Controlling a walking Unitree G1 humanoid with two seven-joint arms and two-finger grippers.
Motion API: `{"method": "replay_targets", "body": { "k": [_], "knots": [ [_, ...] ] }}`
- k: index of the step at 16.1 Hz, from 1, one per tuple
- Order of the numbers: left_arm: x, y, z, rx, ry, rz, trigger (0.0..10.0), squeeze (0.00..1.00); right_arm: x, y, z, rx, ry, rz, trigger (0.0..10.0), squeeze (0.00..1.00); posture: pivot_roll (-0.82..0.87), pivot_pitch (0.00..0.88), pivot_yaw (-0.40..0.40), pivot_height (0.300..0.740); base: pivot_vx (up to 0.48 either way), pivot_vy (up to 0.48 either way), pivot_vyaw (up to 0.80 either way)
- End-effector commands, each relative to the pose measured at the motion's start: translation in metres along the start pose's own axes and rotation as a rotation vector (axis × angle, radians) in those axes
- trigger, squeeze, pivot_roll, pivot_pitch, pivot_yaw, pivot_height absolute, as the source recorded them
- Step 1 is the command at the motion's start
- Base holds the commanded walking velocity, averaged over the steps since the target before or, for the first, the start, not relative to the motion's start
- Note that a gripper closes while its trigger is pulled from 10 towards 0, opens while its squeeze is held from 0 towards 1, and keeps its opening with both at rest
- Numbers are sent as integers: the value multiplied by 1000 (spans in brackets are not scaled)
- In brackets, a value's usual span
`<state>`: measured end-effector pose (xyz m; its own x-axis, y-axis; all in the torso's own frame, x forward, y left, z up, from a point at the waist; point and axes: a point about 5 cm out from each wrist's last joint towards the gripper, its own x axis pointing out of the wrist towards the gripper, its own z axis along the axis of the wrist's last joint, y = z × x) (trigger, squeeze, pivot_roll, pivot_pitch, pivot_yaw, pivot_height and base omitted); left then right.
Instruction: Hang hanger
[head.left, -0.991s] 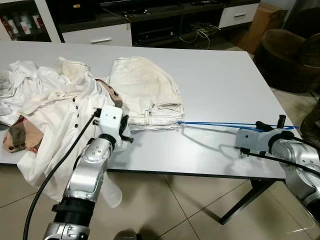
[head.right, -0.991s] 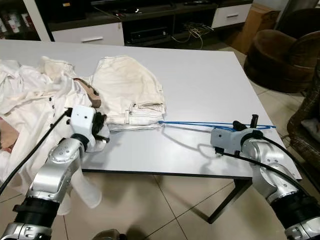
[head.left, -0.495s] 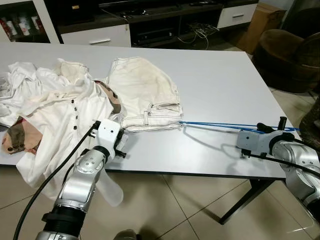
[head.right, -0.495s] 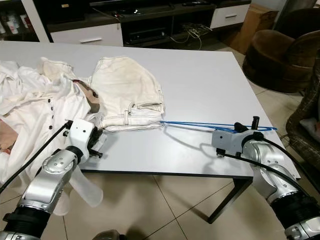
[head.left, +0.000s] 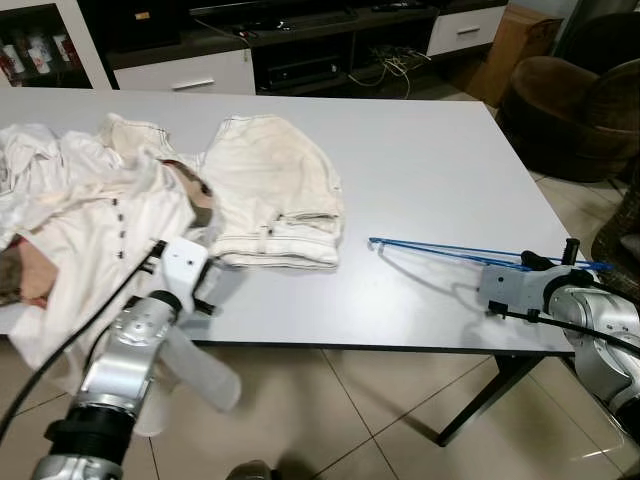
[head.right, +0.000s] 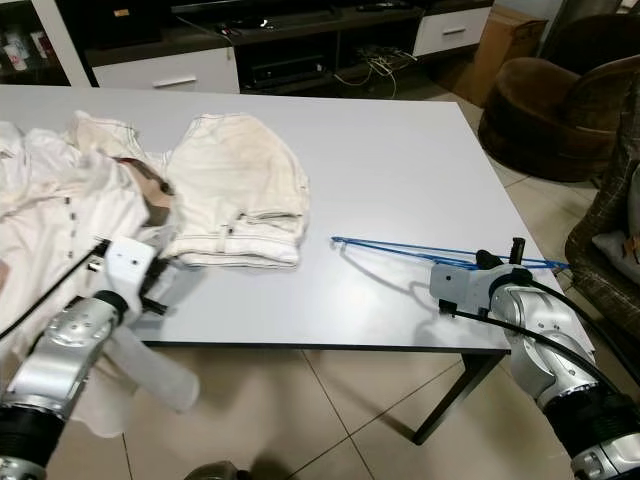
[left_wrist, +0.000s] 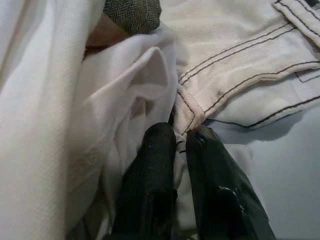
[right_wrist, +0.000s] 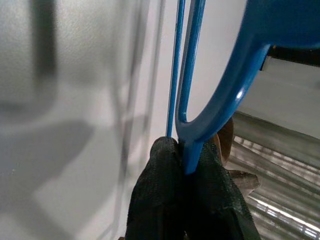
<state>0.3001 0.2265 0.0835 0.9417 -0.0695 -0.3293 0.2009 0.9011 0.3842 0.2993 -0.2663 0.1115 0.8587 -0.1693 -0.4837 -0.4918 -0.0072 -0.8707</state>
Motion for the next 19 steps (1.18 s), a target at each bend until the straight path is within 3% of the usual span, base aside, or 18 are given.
{"method": "replay_targets", "body": {
  "k": [1,2,4,5,7,9,12,19],
  "knots": [
    [1,12,-1,10,16,31,10000,0,1,-8,-1,-7,7,-34,10000,0,125,5,11,740,0,0,0],
    [2,12,0,11,12,32,10000,0,1,-11,0,8,1,-51,10000,0,125,5,11,740,0,0,0],
    [5,9,6,15,-13,18,10000,0,-3,-33,9,87,-45,-145,10000,0,124,2,18,740,0,0,0],
    [7,3,9,16,-27,-1,10000,0,-9,-54,21,158,-113,-219,10000,0,124,2,18,740,0,0,0],
    [10,-6,12,13,-41,-27,10000,0,-16,-72,38,151,-191,-298,10000,0,116,0,18,740,0,0,0],
    [11,-14,13,10,-47,-44,10000,0,-16,-72,61,90,-276,-328,10000,0,116,0,12,740,0,0,0],
    [12,-21,16,-2,-65,-59,10000,0,-14,-59,94,2,-383,-273,10000,0,123,0,8,740,0,0,0],
    [13,-24,20,-6,-85,-66,10000,0,2,-49,109,-208,-365,-186,10000,0,131,0,7,740,0,0,0]
  ]
}}
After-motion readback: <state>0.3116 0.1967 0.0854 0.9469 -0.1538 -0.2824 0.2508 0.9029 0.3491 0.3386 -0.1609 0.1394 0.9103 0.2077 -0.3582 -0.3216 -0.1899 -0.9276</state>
